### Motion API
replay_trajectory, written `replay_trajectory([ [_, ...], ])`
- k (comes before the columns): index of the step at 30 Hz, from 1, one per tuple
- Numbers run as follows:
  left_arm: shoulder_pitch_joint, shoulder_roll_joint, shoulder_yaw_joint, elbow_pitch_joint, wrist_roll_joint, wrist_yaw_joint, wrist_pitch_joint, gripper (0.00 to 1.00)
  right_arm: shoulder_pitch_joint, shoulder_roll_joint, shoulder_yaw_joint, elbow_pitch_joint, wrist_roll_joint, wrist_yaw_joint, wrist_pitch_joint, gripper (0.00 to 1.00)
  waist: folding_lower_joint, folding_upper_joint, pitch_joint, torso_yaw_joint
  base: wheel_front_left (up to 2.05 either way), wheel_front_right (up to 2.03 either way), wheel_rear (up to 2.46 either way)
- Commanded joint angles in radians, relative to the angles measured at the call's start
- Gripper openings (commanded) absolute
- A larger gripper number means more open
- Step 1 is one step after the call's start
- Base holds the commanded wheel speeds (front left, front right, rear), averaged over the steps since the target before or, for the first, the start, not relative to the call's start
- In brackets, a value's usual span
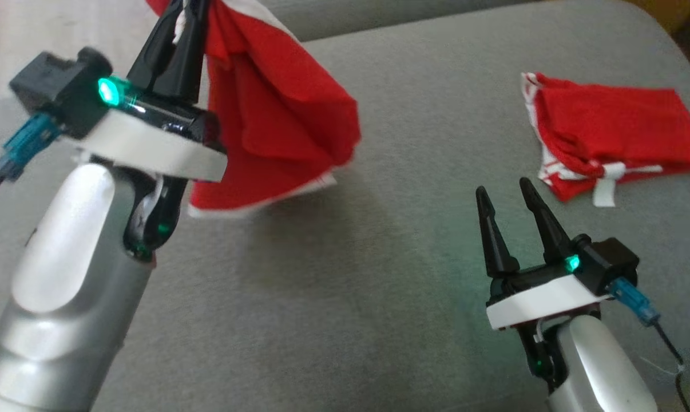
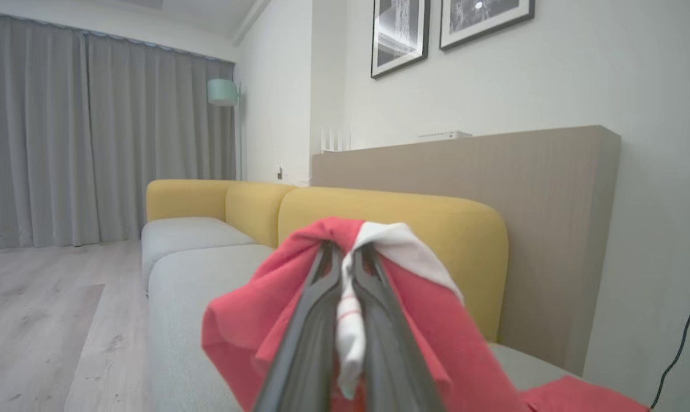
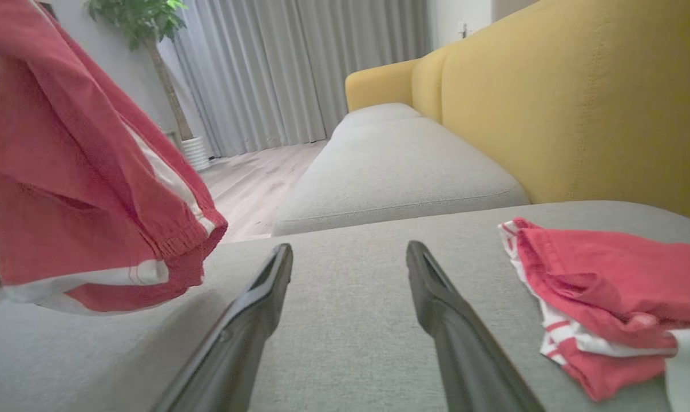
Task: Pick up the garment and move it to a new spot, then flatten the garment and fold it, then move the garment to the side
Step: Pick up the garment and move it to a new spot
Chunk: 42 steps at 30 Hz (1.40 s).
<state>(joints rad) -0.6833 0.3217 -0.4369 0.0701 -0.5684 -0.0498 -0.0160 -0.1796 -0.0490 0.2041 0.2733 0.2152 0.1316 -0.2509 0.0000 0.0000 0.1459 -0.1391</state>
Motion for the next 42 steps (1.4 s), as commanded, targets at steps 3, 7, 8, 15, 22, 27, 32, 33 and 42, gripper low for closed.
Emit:
replay_trajectory([
  [3, -0.097, 0.027, 0.004, 0.032, 0.058, 0.014, 0.016, 0.00, -0.054, -0.001, 0.028, -0.043, 0.021, -0.001, -0.011, 1.00, 0.0000, 0.0000, 0.045, -0.072, 0.00, 0.00, 0.00],
  [7, -0.133, -0.006, -0.039, 0.123, 0.069, -0.002, 0.025, 0.00, -0.065, -0.001, 0.035, -0.048, 0.036, -0.001, -0.011, 1.00, 0.0000, 0.0000, 0.068, -0.119, 0.00, 0.00, 0.00],
  [8, -0.141, -0.017, -0.050, 0.147, 0.070, -0.008, 0.021, 0.00, -0.067, -0.001, 0.037, -0.049, 0.039, -0.001, -0.011, 1.00, 0.0000, 0.0000, 0.073, -0.128, 0.00, 0.00, 0.00],
  [15, -0.185, -0.080, -0.078, 0.273, 0.064, -0.038, -0.079, 1.00, -0.071, -0.001, 0.039, -0.053, 0.046, -0.001, -0.011, 1.00, 0.0000, 0.0000, 0.078, -0.157, 0.00, 0.00, 0.00],
  [22, -0.179, -0.049, -0.052, 0.318, 0.066, -0.038, -0.156, 1.00, -0.054, -0.001, 0.015, -0.048, 0.031, -0.001, -0.011, 1.00, 0.0000, 0.0000, 0.046, -0.115, 0.00, 0.00, 0.00],
  [27, -0.092, -0.008, -0.020, 0.311, 0.055, -0.022, -0.205, 1.00, -0.029, -0.001, -0.002, -0.044, 0.008, -0.001, -0.011, 1.00, 0.0000, 0.0000, 0.001, -0.053, 0.00, 0.00, 0.00],
  [32, 0.075, 0.027, 0.019, 0.255, 0.052, 0.007, -0.238, 1.00, -0.002, -0.001, -0.015, -0.041, -0.022, -0.001, -0.011, 1.00, 0.0000, 0.0000, -0.041, 0.010, 0.00, 0.00, 0.00],
  [33, 0.115, 0.028, 0.028, 0.240, 0.051, 0.012, -0.241, 1.00, 0.004, -0.001, -0.019, -0.041, -0.027, -0.001, -0.011, 1.00, 0.0000, 0.0000, -0.049, 0.022, 0.00, 0.00, 0.00],
  [42, 0.442, -0.041, 0.127, 0.083, 0.148, 0.054, -0.245, 1.00, 0.052, -0.001, -0.038, -0.036, -0.059, -0.001, -0.011, 1.00, 0.0000, 0.0000, -0.092, 0.102, 0.00, 0.00, 0.00],
])
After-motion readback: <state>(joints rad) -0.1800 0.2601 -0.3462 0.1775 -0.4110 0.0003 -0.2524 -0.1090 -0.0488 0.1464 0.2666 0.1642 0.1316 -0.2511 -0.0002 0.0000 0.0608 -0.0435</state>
